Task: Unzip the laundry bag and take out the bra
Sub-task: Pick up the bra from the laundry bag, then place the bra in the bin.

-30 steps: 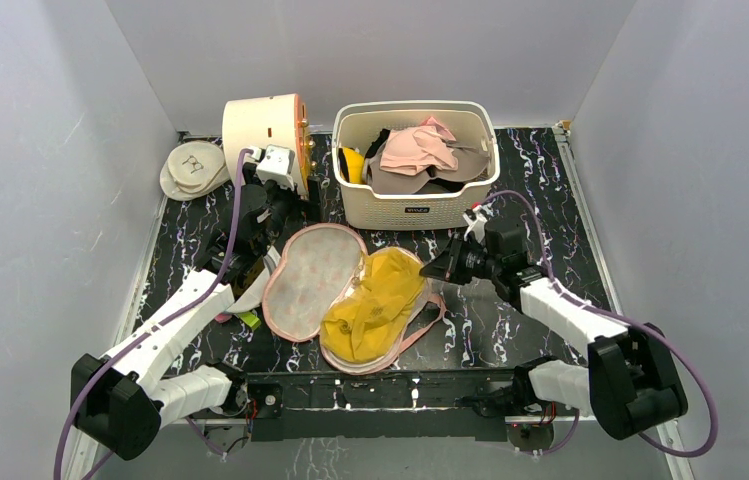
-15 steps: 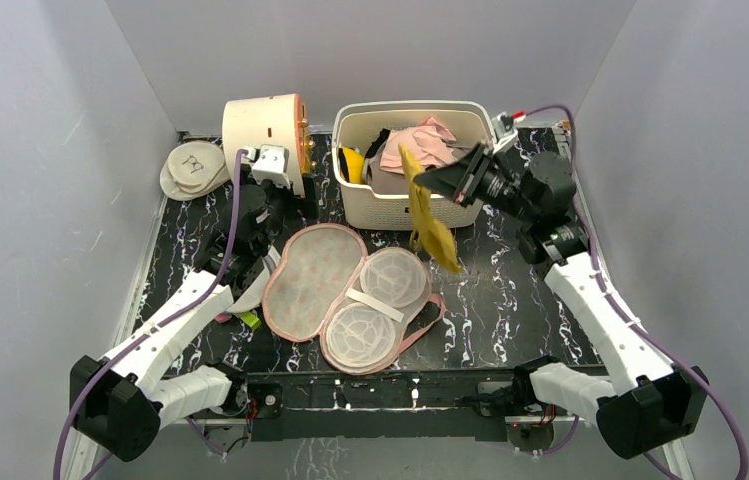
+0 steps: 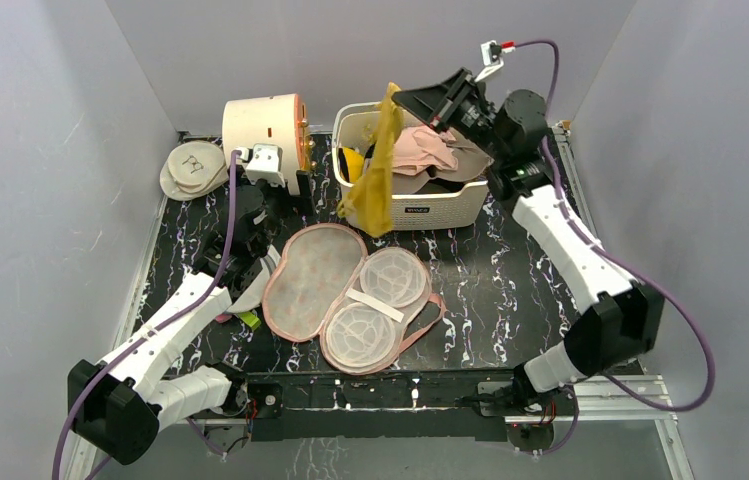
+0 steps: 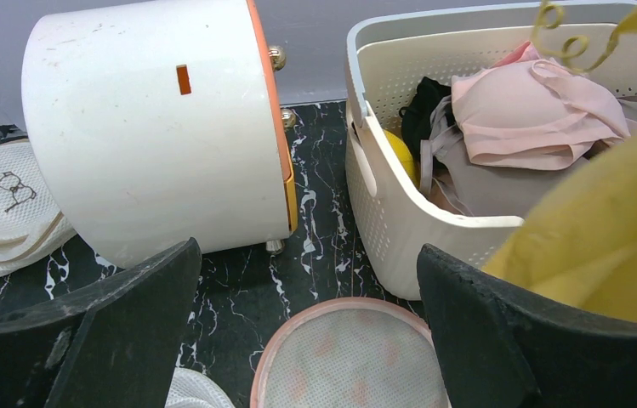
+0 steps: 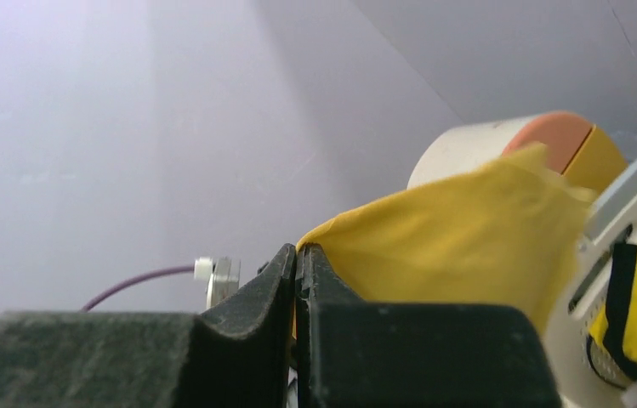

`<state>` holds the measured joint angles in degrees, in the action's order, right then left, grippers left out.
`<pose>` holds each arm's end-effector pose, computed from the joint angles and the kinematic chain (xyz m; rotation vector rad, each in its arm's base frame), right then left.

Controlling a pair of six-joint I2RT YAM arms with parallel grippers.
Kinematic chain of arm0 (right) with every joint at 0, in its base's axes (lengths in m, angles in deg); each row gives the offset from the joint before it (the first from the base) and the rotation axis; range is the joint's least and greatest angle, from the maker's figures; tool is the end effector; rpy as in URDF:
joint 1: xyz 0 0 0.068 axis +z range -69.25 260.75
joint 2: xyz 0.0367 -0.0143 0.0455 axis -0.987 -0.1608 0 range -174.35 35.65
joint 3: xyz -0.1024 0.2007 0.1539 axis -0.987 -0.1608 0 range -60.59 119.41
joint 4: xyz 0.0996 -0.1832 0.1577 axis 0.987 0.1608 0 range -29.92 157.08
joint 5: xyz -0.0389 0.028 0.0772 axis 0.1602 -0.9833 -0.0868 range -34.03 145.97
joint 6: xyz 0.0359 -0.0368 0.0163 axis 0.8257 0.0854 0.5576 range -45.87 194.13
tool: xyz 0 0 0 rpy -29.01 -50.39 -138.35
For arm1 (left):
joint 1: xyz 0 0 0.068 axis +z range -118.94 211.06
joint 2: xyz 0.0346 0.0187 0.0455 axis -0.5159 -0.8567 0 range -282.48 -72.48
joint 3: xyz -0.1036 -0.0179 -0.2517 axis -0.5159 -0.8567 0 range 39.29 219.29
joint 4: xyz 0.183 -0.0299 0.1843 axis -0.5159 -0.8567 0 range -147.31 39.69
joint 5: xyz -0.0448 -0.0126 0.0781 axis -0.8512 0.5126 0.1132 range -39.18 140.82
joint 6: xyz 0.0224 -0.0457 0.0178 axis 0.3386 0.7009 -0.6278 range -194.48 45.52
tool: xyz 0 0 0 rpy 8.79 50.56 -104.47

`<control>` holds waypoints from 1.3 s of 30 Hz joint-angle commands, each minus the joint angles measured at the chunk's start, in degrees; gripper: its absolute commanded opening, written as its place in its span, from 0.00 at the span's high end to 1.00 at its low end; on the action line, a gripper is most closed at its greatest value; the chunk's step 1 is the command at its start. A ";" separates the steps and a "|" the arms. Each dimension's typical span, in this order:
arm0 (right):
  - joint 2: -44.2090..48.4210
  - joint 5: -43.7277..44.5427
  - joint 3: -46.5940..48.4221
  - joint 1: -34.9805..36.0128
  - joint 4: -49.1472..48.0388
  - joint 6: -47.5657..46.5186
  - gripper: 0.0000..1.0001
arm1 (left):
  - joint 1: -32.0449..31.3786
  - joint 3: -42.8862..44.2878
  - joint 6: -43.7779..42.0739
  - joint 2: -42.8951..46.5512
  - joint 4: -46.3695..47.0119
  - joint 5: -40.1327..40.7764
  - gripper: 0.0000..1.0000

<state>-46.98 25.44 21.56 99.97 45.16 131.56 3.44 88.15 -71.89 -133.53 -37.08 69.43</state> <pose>0.3084 0.1268 0.4593 -0.0077 1.5163 1.4507 0.2287 -0.1068 0.3534 0.0825 1.5537 -0.1644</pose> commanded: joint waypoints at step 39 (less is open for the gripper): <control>-20.22 22.30 -2.09 -0.34 -19.78 -12.03 1.00 | -0.16 2.03 0.31 2.32 0.94 -0.28 0.03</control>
<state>-74.09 48.52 25.91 102.74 33.86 120.02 3.44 88.15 -71.89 -132.99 -37.08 69.43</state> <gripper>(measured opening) 0.009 0.973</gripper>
